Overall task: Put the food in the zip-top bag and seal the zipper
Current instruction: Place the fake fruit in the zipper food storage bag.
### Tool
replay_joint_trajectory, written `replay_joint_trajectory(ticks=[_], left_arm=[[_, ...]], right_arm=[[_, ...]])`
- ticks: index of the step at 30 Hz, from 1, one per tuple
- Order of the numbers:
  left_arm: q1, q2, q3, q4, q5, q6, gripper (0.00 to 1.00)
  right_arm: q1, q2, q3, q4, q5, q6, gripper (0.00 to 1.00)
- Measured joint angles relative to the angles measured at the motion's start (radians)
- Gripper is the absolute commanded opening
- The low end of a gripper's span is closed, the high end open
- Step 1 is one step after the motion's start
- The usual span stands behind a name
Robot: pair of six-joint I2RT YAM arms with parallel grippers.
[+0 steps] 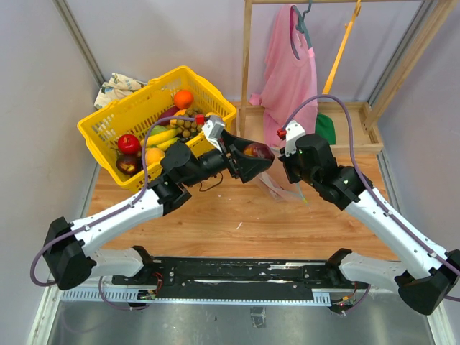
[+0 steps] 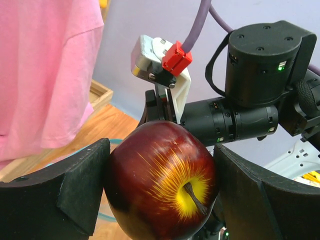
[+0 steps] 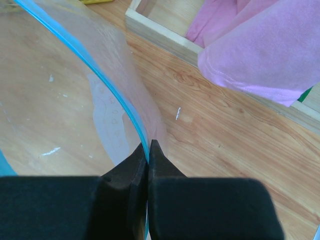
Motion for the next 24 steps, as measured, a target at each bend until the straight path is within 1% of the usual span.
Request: replay_joint_trajectory(ticks=[9, 13, 19, 24], left_arm=[[-0.051, 0.048, 0.0, -0.01, -0.052, 0.037, 0.41], [-0.056, 0.066, 0.0, -0.068, -0.097, 0.053, 0.43], [-0.058, 0.088, 0.003, -0.172, -0.185, 0.06, 0.49], [-0.062, 0.129, 0.036, -0.237, -0.233, 0.055, 0.53]], right_arm=[[0.0, 0.0, 0.0, 0.0, -0.009, 0.005, 0.01], [0.0, 0.0, 0.0, 0.0, -0.01, 0.006, 0.01], [0.0, 0.0, 0.0, 0.0, -0.027, 0.007, 0.01], [0.0, 0.0, 0.0, 0.001, -0.051, 0.011, 0.01]])
